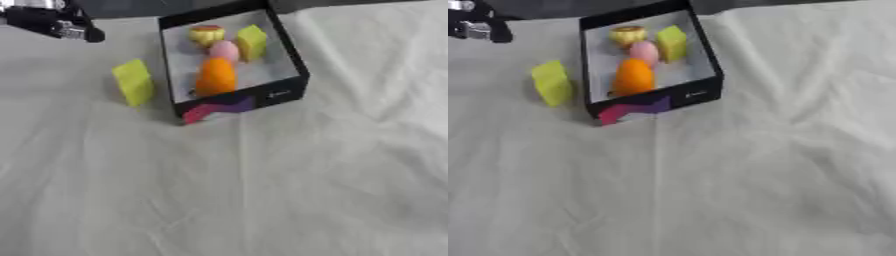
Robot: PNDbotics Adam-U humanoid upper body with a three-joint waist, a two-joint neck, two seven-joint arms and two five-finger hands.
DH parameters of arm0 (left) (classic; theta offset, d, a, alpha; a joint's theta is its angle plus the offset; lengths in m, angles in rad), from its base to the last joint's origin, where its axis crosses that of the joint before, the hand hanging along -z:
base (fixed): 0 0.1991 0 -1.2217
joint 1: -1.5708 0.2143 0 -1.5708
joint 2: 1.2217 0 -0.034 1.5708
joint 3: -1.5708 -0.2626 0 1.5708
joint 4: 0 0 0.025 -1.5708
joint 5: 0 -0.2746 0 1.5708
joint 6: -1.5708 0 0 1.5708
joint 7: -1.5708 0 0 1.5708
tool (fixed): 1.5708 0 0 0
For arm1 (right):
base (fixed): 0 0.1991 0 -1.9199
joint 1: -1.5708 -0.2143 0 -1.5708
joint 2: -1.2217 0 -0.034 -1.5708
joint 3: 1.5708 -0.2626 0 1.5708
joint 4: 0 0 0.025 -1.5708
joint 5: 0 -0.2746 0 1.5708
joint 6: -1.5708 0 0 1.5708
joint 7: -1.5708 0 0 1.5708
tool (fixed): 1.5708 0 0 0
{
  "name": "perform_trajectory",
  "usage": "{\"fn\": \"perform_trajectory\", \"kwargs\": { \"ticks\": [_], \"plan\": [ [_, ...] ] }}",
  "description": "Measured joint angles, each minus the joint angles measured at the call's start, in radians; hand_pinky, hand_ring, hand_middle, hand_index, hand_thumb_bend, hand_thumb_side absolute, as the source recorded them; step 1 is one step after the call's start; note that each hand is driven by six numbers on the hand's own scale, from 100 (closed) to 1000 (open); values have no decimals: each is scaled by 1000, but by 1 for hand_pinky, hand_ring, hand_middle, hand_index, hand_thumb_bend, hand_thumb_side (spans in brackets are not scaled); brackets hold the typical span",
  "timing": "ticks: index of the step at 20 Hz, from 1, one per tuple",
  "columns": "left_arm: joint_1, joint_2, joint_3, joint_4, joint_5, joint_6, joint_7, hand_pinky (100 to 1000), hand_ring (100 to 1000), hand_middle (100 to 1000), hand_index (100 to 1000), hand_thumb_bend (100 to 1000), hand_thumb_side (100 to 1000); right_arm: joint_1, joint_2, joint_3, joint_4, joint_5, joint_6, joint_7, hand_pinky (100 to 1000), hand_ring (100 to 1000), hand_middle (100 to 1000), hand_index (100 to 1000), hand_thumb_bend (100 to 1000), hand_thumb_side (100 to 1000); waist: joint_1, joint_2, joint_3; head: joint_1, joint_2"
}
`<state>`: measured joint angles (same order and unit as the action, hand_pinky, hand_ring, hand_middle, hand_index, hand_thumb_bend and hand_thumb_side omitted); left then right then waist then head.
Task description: Pick up objects on the table and place them in the box.
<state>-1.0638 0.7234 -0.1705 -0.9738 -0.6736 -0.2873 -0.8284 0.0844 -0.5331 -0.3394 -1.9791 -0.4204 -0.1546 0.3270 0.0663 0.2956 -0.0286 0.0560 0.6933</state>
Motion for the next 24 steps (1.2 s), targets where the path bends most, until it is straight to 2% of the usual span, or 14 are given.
{"fn": "perform_trajectory", "kwargs": {
  "ticks": [7, 10, 11, 12, 14, 15, 16, 18, 21, 24],
  "plan": [
    [9, -38, -12, 33, -50, -5, 5, 989, 884, 790, 857, 542, 994, -1, 9, -5, 0, 6, 9, -1, 899, 608, 619, 856, 100, 554, 0, 0, -1, -1, 0],
    [14, -49, -12, 43, -56, -7, 7, 988, 883, 792, 862, 473, 812, -1, 10, -5, 0, 8, 13, -1, 899, 606, 618, 855, 100, 557, 0, 0, -1, -1, 0],
    [15, -52, -12, 47, -56, -8, 8, 988, 883, 792, 862, 473, 812, -1, 10, -5, 0, 10, 15, -2, 899, 606, 618, 855, 100, 557, 0, 0, -1, -1, 0],
    [15, -55, -12, 49, -55, -8, 8, 983, 874, 785, 863, 417, 695, 0, 10, -5, 0, 11, 16, -1, 899, 605, 617, 855, 100, 558, 0, 0, -1, -1, 0],
    [15, -61, -12, 56, -44, -9, 9, 980, 868, 780, 880, 359, 602, 1, 11, -6, 0, 14, 20, -2, 899, 604, 617, 854, 100, 559, 0, 0, 1, -3, 0],
    [17, -62, -13, 59, -32, -9, 9, 975, 861, 772, 876, 339, 515, 3, 12, -6, 0, 16, 23, -2, 900, 604, 616, 854, 100, 560, 0, 0, 2, -5, 0],
    [19, -62, -15, 60, -18, -8, 9, 973, 855, 766, 876, 313, 346, 5, 14, -6, 0, 19, 24, -2, 900, 602, 616, 853, 100, 561, 0, 0, 4, -5, 1],
    [33, -62, -24, 58, 22, 10, 24, 972, 854, 766, 877, 258, 351, 7, 17, -7, 0, 22, 27, -4, 900, 601, 614, 852, 100, 565, 0, -3, 11, -7, 7],
    [60, -54, -47, 35, 97, 82, 75, 968, 850, 766, 879, 235, 339, 14, 17, -11, 0, 30, 36, -6, 900, 599, 613, 851, 100, 569, 3, -12, 21, -13, 10],
    [74, -39, -72, -1, 172, 151, 103, 963, 845, 762, 877, 187, 422, 14, 18, -12, 0, 38, 45, -9, 900, 597, 611, 850, 100, 572, 8, -13, 29, -17, 11]
  ]
}}
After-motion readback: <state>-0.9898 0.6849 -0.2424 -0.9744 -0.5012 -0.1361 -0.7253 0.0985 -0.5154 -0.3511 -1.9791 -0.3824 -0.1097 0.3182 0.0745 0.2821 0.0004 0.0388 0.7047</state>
